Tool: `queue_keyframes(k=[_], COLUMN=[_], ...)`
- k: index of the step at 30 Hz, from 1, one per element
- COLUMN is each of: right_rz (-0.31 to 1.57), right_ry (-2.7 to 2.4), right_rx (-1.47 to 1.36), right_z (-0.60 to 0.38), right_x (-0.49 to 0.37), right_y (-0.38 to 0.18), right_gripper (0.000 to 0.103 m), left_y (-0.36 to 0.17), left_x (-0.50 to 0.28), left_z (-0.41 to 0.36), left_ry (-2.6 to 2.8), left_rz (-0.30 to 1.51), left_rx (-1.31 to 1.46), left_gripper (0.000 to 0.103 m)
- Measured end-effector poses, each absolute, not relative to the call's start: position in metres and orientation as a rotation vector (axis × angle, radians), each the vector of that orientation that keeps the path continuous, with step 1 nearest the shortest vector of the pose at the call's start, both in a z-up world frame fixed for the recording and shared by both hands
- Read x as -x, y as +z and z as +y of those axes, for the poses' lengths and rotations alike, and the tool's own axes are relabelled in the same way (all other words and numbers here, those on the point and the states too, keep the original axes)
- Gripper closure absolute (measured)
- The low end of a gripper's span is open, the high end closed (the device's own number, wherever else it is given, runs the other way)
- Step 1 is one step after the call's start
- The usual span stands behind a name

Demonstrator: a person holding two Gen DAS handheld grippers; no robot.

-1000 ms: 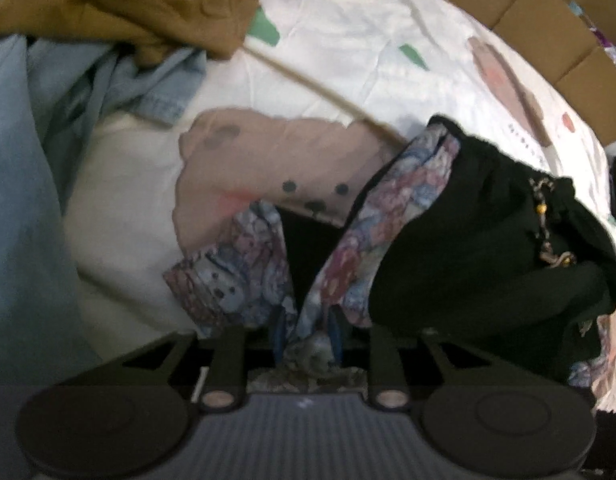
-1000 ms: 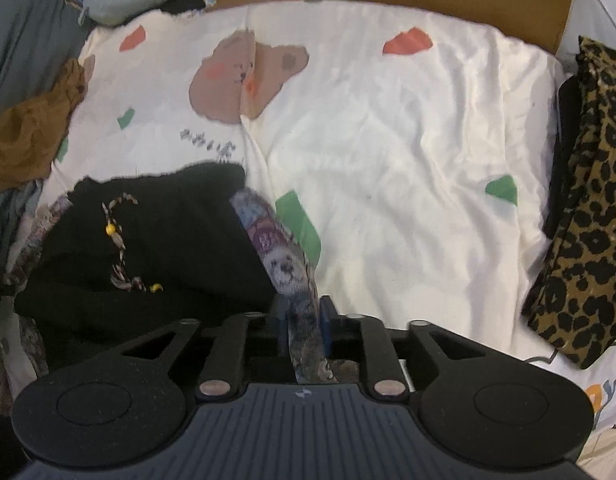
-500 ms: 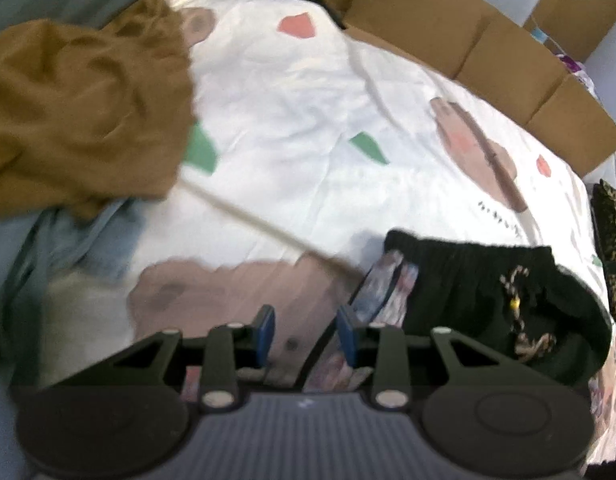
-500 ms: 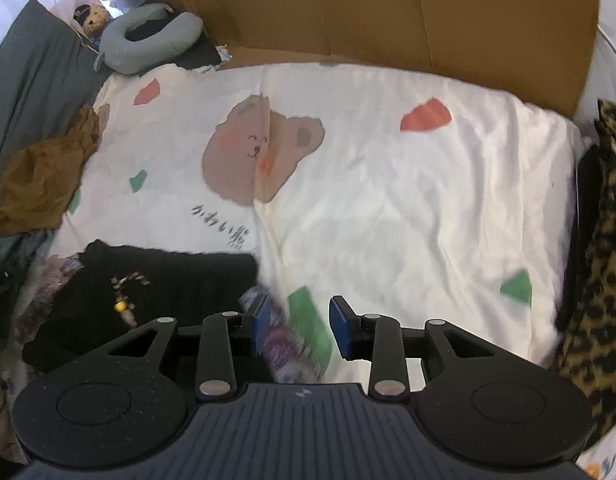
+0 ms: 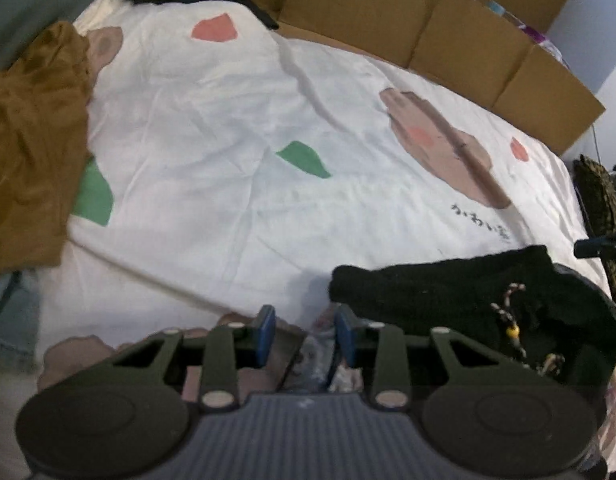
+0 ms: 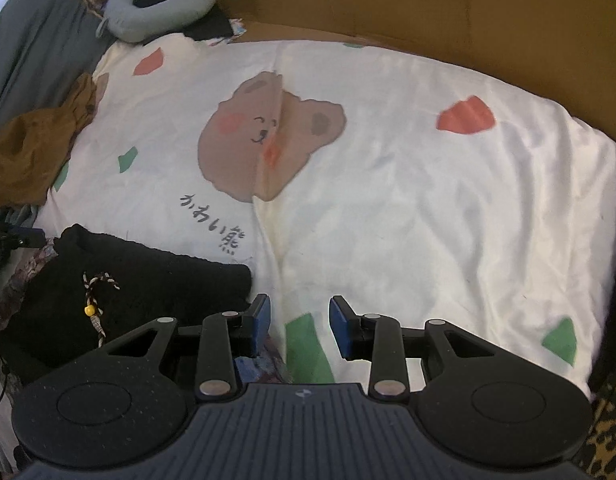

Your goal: Fold clothes

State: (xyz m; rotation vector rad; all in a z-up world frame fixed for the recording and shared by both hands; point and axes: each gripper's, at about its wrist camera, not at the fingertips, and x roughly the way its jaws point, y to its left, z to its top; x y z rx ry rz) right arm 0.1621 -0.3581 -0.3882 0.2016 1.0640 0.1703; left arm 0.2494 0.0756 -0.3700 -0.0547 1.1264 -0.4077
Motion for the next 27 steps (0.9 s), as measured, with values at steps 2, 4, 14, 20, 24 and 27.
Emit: queue_keyframes(k=[2,4,14,20,24,27], right_rz=[1.064,1.070,1.104,1.138,1.158,1.171], right_ry=[0.186,0.198,0.191,0.195,0.201,0.222], right_rx=[-0.202,-0.196,-0.158,-0.138,-0.123,-0.104], right_z=[-0.354,-0.350,-0.339,-0.334,-0.330,-0.323], right_x=[-0.164,-0.166,-0.171,-0.171,-0.169,-0.166], right_y=[-0.389,-0.391,-0.407,-0.417,-0.423,-0.427], right_gripper=[0.064,0.064,0.064,0.064,0.064,0.064], left_y=[-0.373,-0.377,-0.403,-0.411,-0.416,-0.418], left_x=[-0.249,-0.249,-0.249,-0.249,-0.248,-0.247], left_z=[0.074,0.073,0.062,0.059,0.057,0.056], left_ry=[-0.412,-0.415,-0.449,-0.446,-0.442,-0.442], left_rz=[1.118,1.110,1.178,1.191,1.196,1.197], left_rx=[0.049,0.044,-0.018,-0.049,-0.069,-0.081], left_gripper=[0.068,0.068,0.079,0.078,0.077,0.079])
